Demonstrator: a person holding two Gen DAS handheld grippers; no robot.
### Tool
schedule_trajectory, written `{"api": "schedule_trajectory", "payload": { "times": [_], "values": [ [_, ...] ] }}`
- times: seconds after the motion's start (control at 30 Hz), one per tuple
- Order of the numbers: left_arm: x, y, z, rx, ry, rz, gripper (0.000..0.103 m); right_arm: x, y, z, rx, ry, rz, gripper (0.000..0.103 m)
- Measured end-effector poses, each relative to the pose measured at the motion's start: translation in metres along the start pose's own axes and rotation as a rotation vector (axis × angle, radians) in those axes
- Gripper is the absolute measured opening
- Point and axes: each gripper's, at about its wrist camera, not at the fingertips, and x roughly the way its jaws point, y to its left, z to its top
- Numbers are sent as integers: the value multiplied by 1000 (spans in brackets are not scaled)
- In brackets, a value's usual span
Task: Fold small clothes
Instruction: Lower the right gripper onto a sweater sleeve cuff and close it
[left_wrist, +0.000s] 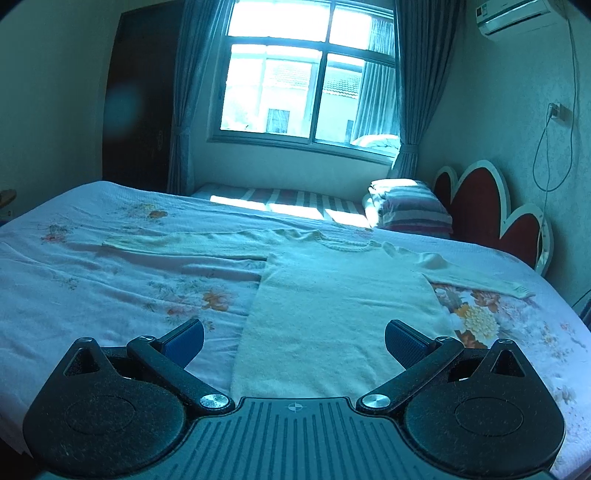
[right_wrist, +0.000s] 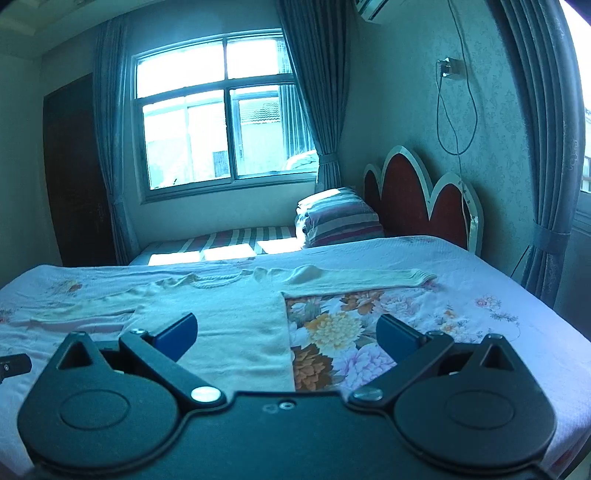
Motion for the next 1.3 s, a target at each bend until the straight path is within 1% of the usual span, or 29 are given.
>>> {"api": "schedule_trajectory", "payload": {
  "times": [0.07,0.1,0.13,0.17,0.2,0.23,0.27,0.3,0.37,0.4,0.43,0.47,0.53,0.6,0.7,0.77,0.8,0.87,0.9,0.93,1.03,1.07,1.1,1.13,1.17,1.2,1.23,1.3],
  "values": [
    [23,0,8,7,11,24,103,24,-21,9,57,0,15,103],
    [37,1,12,-5,24,22,103,40,-34,13,95,5,25,103],
    [50,1,16,-17,39,26,103,57,-47,16,133,10,44,101],
    [63,0,19,-26,45,43,103,76,-59,18,168,22,42,99],
    [75,-1,22,-25,38,61,103,94,-70,21,198,36,19,91],
    [88,-3,26,-22,35,76,103,112,-81,23,227,41,15,79],
    [102,-4,29,-22,44,85,103,129,-93,25,251,37,1,78],
    [117,-6,33,-29,60,84,103,145,-104,26,269,40,-19,79],
    [146,-6,40,-49,82,95,103,184,-130,26,325,56,-36,78],
    [157,-6,42,-62,89,101,103,202,-143,25,356,60,-42,74],
    [169,-7,44,-74,95,115,103,222,-159,24,392,69,-48,68],
    [179,-6,47,-79,100,132,103,244,-176,22,436,82,-59,65],
    [198,-7,51,-79,119,165,103,287,-219,14,543,106,-83,55],
    [215,-8,53,-69,141,206,103,328,-261,3,640,130,-134,51],
    [233,-8,56,-56,177,249,103,379,-307,-17,757,165,-182,51],
    [243,-10,57,-51,198,267,103,404,-326,-26,801,171,-201,51],
    [247,-11,57,-52,207,273,103,412,-332,-29,818,169,-193,50],
    [255,-11,58,-55,222,281,103,429,-338,-29,816,169,-186,46],
    [258,-12,58,-54,228,286,103,434,-339,-27,806,173,-183,24],
    [260,-14,58,-51,232,289,103,439,-339,-23,789,172,-166,7],
    [267,-17,59,-45,239,296,103,426,-330,-1,696,82,-141,6],
    [269,-17,59,-48,244,297,103,426,-331,2,657,77,-150,6],
    [272,-17,59,-51,249,297,103,430,-331,1,626,110,-175,6],
    [274,-17,60,-52,253,298,103,437,-336,-4,625,160,-191,7],
    [275,-17,60,-48,256,300,103,443,-341,-9,655,207,-186,10],
    [276,-17,61,-44,256,302,103,444,-346,-15,695,234,-182,12],
    [276,-16,62,-42,253,304,103,439,-348,-19,727,223,-172,20],
    [275,-14,65,-42,251,306,103,432,-345,-20,736,194,-151,30]
  ]
}}
